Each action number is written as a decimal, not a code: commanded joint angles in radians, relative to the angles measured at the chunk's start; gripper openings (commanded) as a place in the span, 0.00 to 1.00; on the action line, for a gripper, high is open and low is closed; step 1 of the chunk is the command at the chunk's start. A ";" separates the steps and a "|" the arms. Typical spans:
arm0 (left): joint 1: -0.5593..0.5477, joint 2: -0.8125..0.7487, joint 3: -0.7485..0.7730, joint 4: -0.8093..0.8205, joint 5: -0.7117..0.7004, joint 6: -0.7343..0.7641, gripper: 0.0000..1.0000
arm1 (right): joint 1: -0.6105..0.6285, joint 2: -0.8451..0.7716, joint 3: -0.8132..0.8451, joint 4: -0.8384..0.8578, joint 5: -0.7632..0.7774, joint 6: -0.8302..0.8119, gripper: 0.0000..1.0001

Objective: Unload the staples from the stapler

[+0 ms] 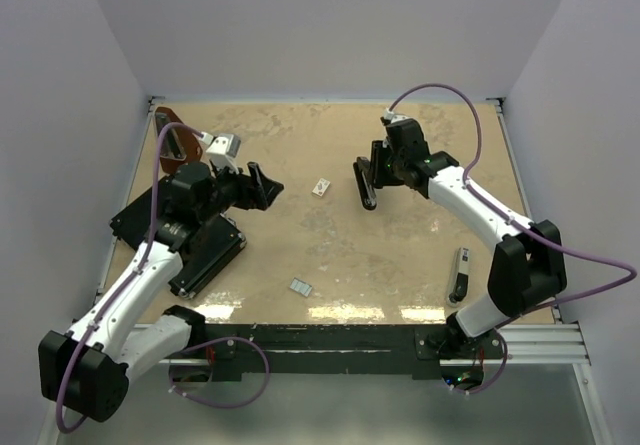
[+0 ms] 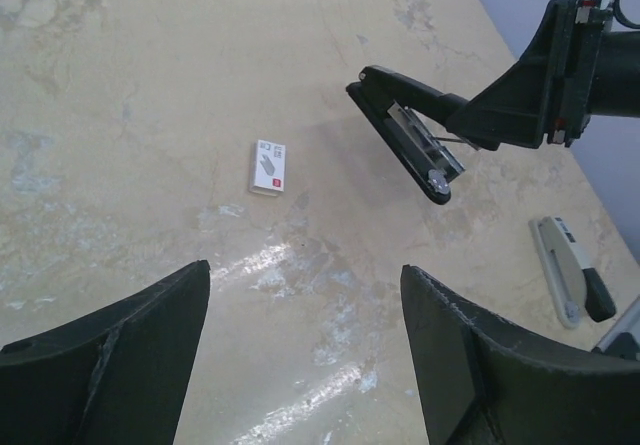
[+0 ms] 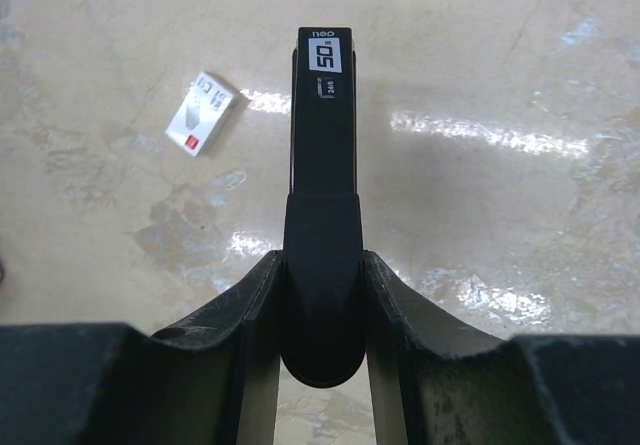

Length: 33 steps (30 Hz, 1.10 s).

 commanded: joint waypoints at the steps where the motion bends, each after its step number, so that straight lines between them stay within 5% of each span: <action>1: -0.005 0.030 -0.012 0.105 0.078 -0.119 0.81 | 0.001 -0.100 0.008 0.091 -0.140 -0.027 0.00; 9: -0.007 0.236 -0.096 0.496 0.239 -0.382 0.79 | 0.018 -0.261 -0.135 0.315 -0.356 0.041 0.00; 15: -0.045 0.415 -0.026 0.614 0.311 -0.479 0.77 | 0.036 -0.316 -0.206 0.433 -0.376 0.116 0.00; 33: -0.185 0.570 0.065 0.607 0.192 -0.457 0.64 | 0.088 -0.333 -0.212 0.472 -0.258 0.148 0.00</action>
